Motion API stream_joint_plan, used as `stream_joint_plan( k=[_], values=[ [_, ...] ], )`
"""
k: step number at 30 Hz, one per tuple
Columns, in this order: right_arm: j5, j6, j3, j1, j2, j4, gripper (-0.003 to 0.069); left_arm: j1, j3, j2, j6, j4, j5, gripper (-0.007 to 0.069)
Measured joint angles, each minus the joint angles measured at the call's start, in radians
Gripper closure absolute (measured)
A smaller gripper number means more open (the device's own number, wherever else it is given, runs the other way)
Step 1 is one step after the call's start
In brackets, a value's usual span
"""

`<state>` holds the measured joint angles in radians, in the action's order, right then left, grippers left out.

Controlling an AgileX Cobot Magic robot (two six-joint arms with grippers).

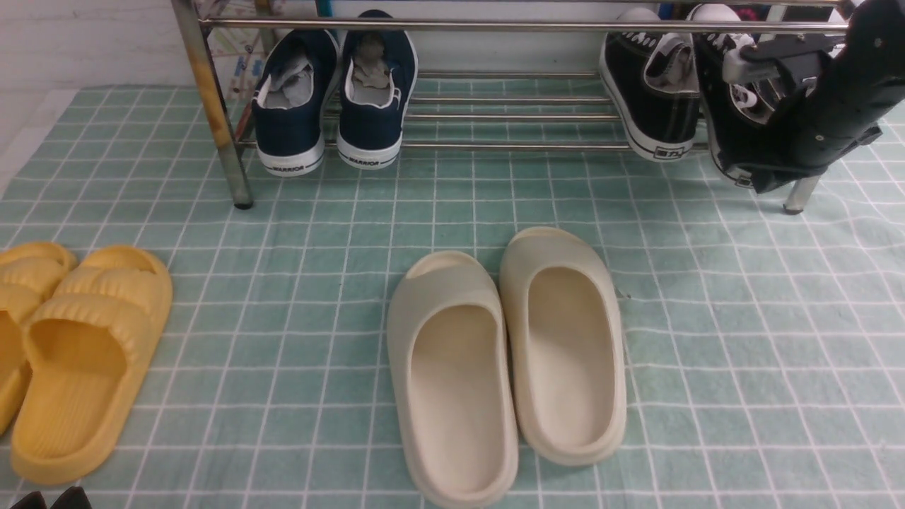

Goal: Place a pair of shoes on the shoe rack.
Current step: Use the right arm to put a shoe into the shoe rack

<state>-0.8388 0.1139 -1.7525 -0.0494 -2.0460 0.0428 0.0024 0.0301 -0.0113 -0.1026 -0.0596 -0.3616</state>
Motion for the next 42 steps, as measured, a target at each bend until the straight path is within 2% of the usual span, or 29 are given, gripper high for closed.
stream_joint_plan(
  k=[8,22,25,28,29,30,31,33,35,38,42],
  values=[
    [-0.098,-0.005,-0.090,0.000,0.000,0.003,0.0662,0.000,0.000,0.000,0.000,0.000,0.000,0.0387],
    [-0.114,-0.005,-0.107,-0.001,-0.062,0.003,0.0649,0.000,0.000,0.000,0.000,0.000,0.000,0.0387],
    [-0.115,-0.005,-0.107,-0.001,-0.062,0.003,0.0621,0.000,0.000,0.000,0.000,0.000,0.000,0.0387],
    [-0.122,-0.005,-0.107,-0.001,-0.058,0.005,0.0510,0.000,0.000,0.000,0.000,0.000,0.000,0.0387],
    [-0.122,-0.005,-0.107,-0.001,-0.057,0.005,0.0510,0.000,0.000,0.000,0.000,0.000,0.000,0.0387],
    [-0.130,-0.005,-0.107,-0.001,-0.047,0.007,0.0436,0.000,0.000,0.000,0.000,0.000,0.000,0.0387],
    [-0.137,-0.005,-0.107,-0.001,-0.037,0.008,0.0394,0.000,0.000,0.000,0.000,0.000,0.000,0.0387],
    [-0.147,-0.005,-0.107,-0.001,-0.021,0.011,0.0347,0.000,0.000,0.000,0.000,0.000,0.000,0.0387],
    [-0.161,-0.005,-0.110,-0.001,0.038,0.015,0.0269,0.000,0.000,0.000,0.000,0.000,0.000,0.0387],
    [-0.197,-0.005,-0.118,-0.001,0.112,0.015,0.0222,0.000,0.000,0.000,0.000,0.000,0.000,0.0387],
    [-0.276,0.000,-0.113,-0.001,0.206,0.015,0.0214,0.000,0.000,0.000,0.000,0.000,0.000,0.0387]
  ],
)
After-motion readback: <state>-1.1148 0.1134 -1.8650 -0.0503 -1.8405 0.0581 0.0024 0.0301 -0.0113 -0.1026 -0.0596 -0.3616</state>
